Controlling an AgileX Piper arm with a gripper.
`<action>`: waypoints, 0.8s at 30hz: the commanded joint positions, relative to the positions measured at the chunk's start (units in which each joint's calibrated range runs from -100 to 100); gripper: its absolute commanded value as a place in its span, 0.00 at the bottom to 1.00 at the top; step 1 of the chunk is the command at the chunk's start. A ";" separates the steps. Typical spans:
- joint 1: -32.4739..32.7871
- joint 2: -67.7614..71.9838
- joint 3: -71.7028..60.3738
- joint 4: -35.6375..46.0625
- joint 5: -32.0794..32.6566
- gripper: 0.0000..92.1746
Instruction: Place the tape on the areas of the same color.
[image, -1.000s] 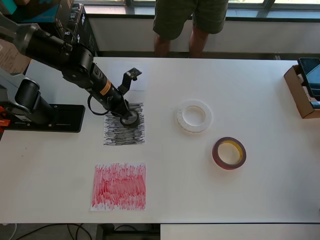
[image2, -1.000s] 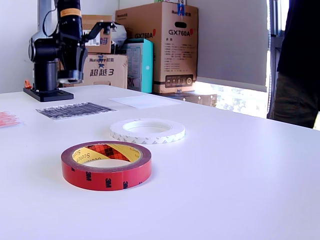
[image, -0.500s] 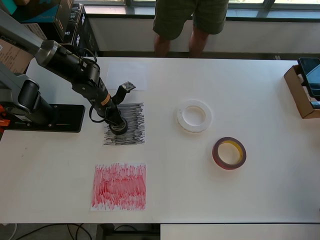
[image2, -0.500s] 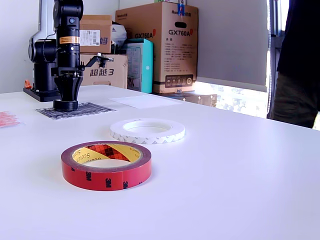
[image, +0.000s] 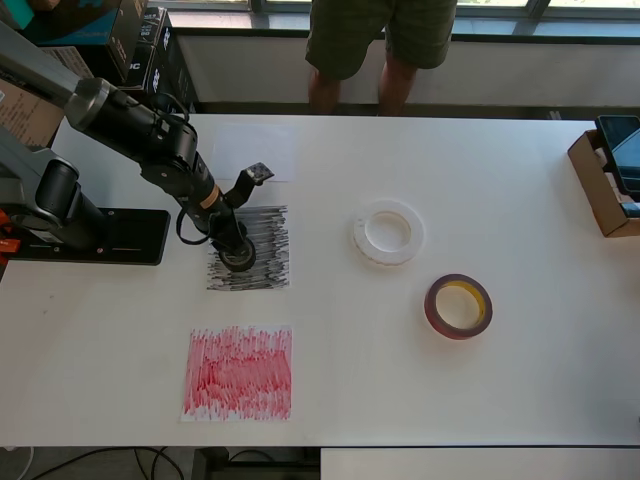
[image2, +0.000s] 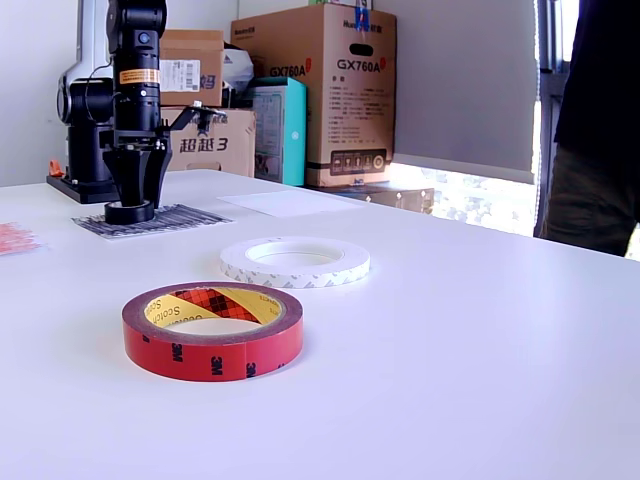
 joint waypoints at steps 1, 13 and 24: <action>0.32 -2.52 0.09 0.13 -0.38 0.74; 3.79 -10.57 -23.45 25.25 6.01 0.76; 7.66 15.35 -73.52 50.87 20.74 0.76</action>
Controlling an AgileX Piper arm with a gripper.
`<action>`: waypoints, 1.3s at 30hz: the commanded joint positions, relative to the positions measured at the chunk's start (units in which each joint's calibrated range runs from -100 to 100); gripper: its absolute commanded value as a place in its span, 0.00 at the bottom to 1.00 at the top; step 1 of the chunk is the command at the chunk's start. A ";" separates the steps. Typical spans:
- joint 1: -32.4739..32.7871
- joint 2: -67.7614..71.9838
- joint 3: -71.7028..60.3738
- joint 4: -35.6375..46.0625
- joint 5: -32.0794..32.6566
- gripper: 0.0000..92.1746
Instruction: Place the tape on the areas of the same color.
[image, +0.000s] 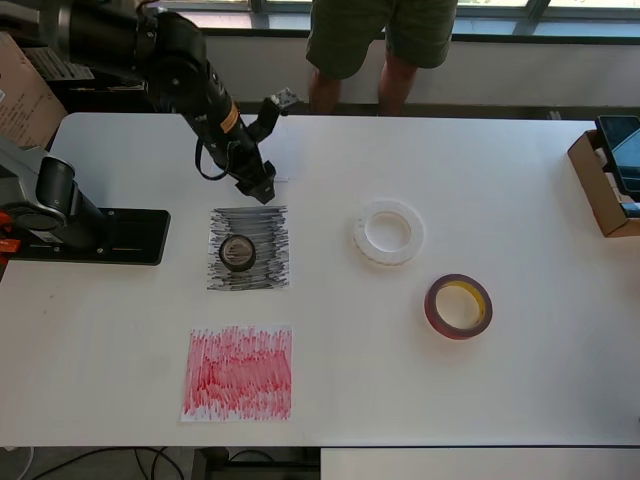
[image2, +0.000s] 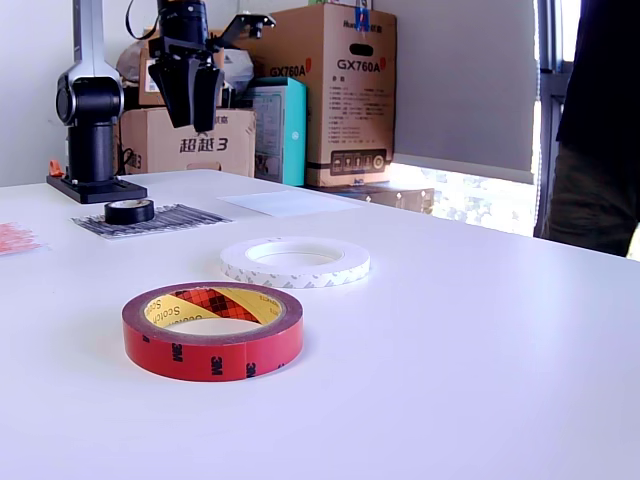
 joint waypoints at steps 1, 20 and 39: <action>-0.77 22.50 -51.09 22.63 9.30 0.76; -9.61 39.99 -65.35 6.59 8.24 0.76; -13.00 51.03 -77.17 3.11 9.22 0.86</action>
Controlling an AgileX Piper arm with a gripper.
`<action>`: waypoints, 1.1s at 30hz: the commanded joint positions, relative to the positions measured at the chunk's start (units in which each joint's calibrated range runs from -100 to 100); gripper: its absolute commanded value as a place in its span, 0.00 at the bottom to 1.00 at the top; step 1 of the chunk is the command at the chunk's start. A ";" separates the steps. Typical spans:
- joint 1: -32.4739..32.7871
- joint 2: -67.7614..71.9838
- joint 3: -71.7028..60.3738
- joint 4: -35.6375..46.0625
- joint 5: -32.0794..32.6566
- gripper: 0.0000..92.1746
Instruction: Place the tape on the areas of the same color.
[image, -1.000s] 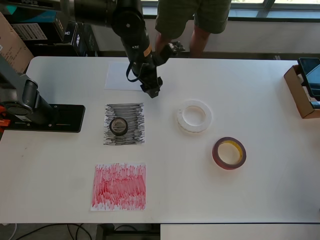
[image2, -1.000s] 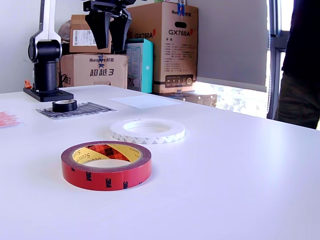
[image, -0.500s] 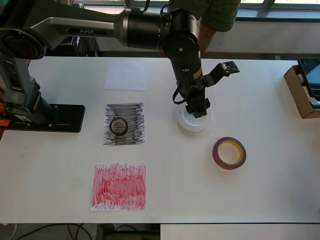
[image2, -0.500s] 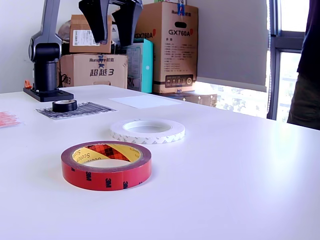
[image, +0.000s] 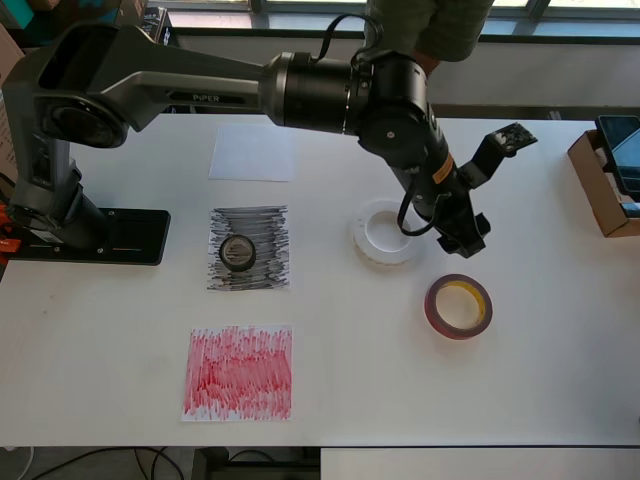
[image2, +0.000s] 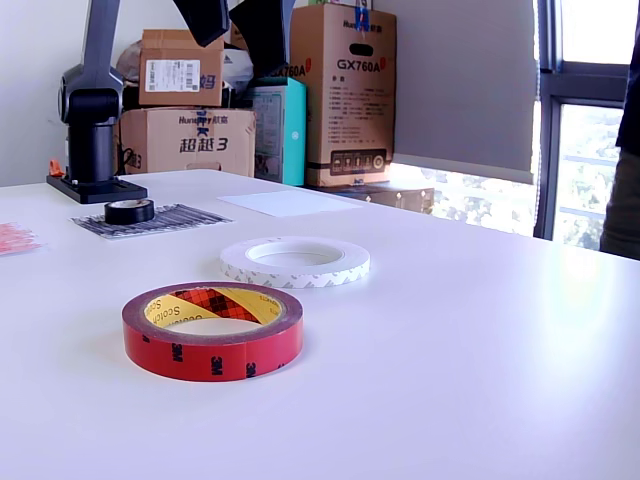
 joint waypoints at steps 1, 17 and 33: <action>0.14 4.09 -5.63 -0.59 10.15 0.86; 1.95 13.35 -6.17 6.03 10.97 0.86; 2.35 17.00 -16.53 5.52 10.23 0.86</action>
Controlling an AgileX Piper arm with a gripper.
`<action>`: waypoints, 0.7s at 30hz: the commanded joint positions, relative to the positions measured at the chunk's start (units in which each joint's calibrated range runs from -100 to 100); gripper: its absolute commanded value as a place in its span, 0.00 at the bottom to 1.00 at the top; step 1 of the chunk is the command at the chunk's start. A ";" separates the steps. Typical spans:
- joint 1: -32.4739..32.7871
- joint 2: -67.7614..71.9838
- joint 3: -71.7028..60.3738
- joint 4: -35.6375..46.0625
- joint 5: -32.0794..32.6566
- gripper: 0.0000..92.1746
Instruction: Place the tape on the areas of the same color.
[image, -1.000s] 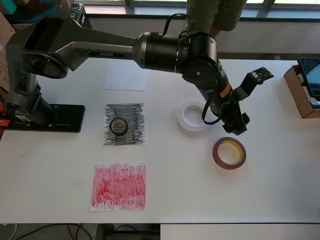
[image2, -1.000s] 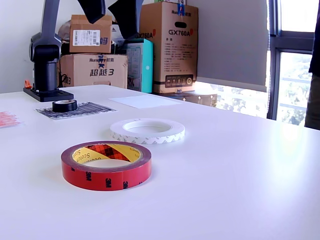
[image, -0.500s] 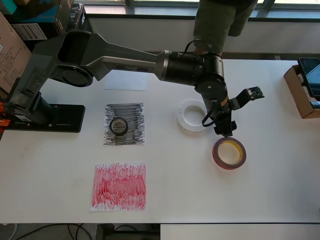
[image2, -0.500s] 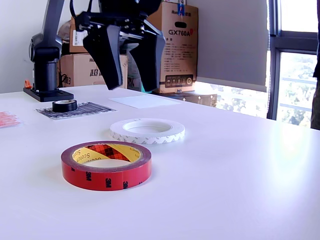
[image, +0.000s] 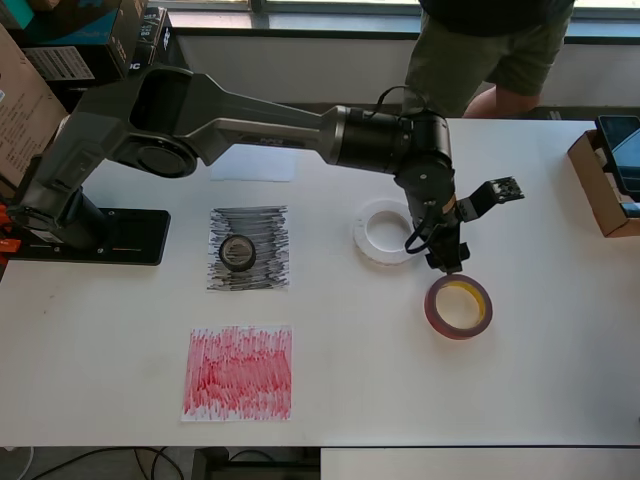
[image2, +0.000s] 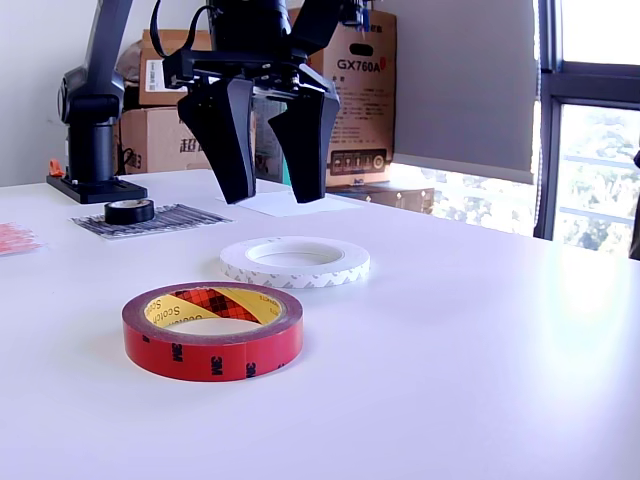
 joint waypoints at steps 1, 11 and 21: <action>0.07 1.99 -9.49 -0.89 -1.16 0.86; -0.40 4.98 -15.58 -0.89 -14.99 0.86; -2.14 8.35 -15.58 -0.80 -19.82 0.86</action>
